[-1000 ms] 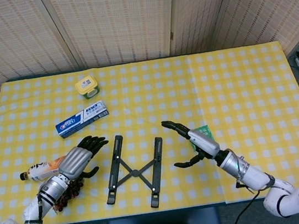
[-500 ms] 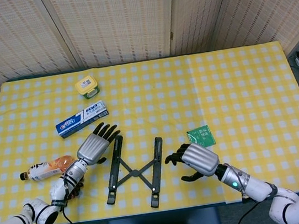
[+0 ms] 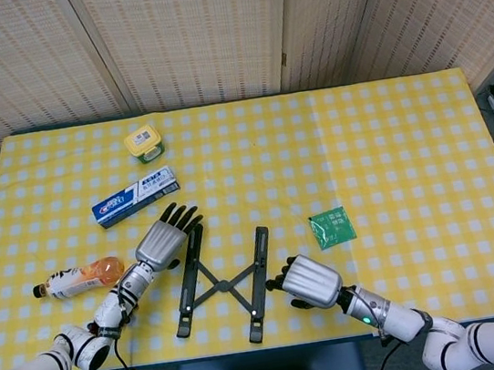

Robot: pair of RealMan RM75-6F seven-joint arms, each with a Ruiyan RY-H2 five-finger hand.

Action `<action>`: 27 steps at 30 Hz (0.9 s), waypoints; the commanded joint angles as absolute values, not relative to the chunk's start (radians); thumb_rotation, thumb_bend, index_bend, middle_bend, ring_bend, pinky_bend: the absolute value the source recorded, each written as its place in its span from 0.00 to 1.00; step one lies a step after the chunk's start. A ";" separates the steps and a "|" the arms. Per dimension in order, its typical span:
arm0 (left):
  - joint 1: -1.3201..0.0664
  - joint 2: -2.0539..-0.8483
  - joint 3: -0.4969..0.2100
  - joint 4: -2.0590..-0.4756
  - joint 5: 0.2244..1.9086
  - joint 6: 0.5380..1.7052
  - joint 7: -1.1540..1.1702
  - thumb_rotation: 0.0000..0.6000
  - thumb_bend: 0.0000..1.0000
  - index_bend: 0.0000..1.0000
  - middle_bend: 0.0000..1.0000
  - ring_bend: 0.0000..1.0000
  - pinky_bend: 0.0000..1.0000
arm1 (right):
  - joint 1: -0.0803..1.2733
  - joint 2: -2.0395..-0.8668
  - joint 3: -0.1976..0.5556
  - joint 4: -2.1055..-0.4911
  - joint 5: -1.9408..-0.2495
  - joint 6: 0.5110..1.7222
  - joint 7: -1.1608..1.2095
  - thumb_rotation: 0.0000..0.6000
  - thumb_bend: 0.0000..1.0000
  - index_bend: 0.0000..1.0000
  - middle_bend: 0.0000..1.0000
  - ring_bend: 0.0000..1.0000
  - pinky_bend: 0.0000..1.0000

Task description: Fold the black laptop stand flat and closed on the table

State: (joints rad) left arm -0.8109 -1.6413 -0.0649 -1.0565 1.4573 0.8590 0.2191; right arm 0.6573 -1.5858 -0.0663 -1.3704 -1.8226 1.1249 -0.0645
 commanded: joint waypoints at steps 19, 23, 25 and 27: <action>-0.808 -1.665 -0.068 -1.063 1.430 0.848 0.119 1.00 0.21 0.00 0.00 0.00 0.00 | 0.684 -1.740 -0.071 -1.168 -1.840 1.127 -0.094 1.00 0.23 0.43 0.70 0.68 0.62; -0.810 -1.667 -0.069 -1.068 1.424 0.844 0.116 1.00 0.21 0.00 0.00 0.00 0.00 | 0.691 -1.785 -0.068 -1.109 -1.848 1.144 -0.083 1.00 0.23 0.43 0.70 0.68 0.62; -0.811 -1.667 -0.072 -1.074 1.418 0.839 0.110 1.00 0.21 0.00 0.00 0.00 0.00 | 0.696 -1.804 -0.067 -1.082 -1.848 1.145 -0.080 1.00 0.23 0.43 0.70 0.68 0.62; -0.812 -1.668 -0.074 -1.076 1.413 0.836 0.104 1.00 0.21 0.00 0.00 0.00 0.00 | 0.702 -1.820 -0.067 -1.057 -1.850 1.145 -0.080 1.00 0.23 0.43 0.70 0.68 0.62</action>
State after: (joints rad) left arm -0.8113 -1.6673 -0.0735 -1.0755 1.4143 0.8371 0.1060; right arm 0.6959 -1.8059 -0.0678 -1.0734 -1.8473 1.1425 -0.0820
